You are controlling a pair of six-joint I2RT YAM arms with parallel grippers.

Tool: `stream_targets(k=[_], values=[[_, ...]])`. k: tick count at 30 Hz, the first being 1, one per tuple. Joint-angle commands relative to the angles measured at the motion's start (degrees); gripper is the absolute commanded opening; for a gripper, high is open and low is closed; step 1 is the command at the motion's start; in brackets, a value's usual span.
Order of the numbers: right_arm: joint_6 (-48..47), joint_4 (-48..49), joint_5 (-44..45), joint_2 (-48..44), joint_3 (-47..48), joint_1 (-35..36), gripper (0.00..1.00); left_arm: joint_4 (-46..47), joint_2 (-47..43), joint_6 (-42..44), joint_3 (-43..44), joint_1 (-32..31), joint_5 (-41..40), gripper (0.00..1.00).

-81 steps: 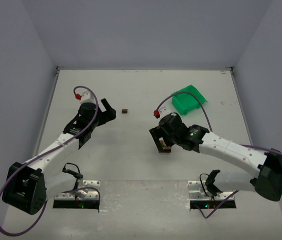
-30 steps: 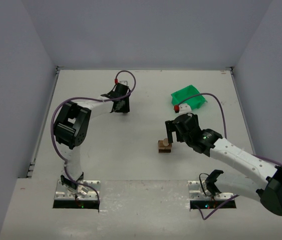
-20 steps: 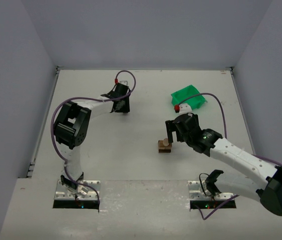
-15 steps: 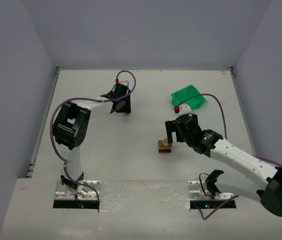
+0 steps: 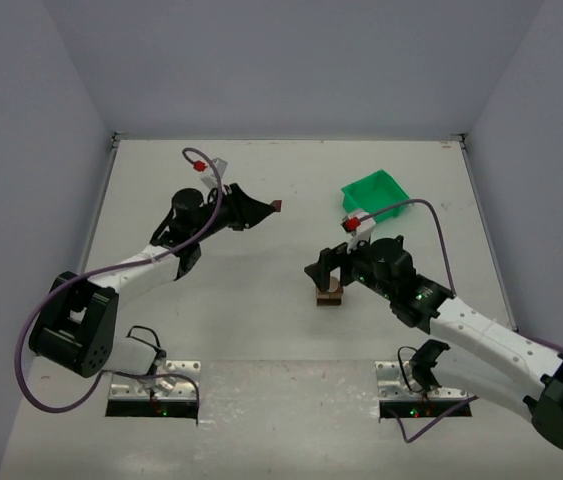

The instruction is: Build the wood block tower

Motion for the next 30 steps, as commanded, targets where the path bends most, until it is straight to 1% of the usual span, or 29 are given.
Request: stream_targets(k=[1, 4, 6, 8, 12, 15, 21, 25, 28, 30], values=[[1.08, 21.08, -12.21, 2.02, -0.60, -0.47, 0.99, 27.92, -3.02, -14.85, -5.05, 0.21, 11.92, 0.00], [2.05, 29.57, -13.63, 3.13, -2.09, -1.04, 0.97, 38.05, -3.28, -20.87, -7.25, 0.21, 13.76, 0.00], [5.25, 37.32, -16.47, 4.03, -3.97, -3.45, 0.93, 44.97, -4.22, -22.82, -9.28, 0.21, 13.03, 0.00], [8.17, 40.11, -18.92, 5.06, -3.96, -4.73, 0.92, 47.88, -5.08, -24.54, -10.45, 0.21, 12.45, 0.00], [15.43, 46.18, -23.23, 7.23, -3.26, -6.28, 0.93, 50.36, -7.49, -25.39, -12.43, 0.21, 10.34, 0.00], [19.71, 49.35, -28.19, 8.63, -0.89, -6.57, 0.98, 51.75, -9.12, -25.98, -13.76, 0.21, 9.36, 0.00], [25.66, 50.97, -31.03, 12.61, 4.02, -6.80, 0.98, 52.85, -10.85, -26.36, -14.53, 0.21, 9.90, 0.00], [28.20, 54.56, -31.95, 15.54, 6.85, -6.72, 0.98, 53.51, -11.19, -26.57, -15.21, 0.21, 9.39, 0.00], [30.98, 58.00, -33.69, 18.98, 8.78, -6.80, 0.96, 53.92, -11.27, -26.80, -15.49, 0.21, 9.39, 0.00], [31.72, 58.34, -34.52, 20.14, 10.18, -6.72, 0.95, 54.58, -11.27, -26.80, -15.73, 0.21, 9.39, 0.00]])
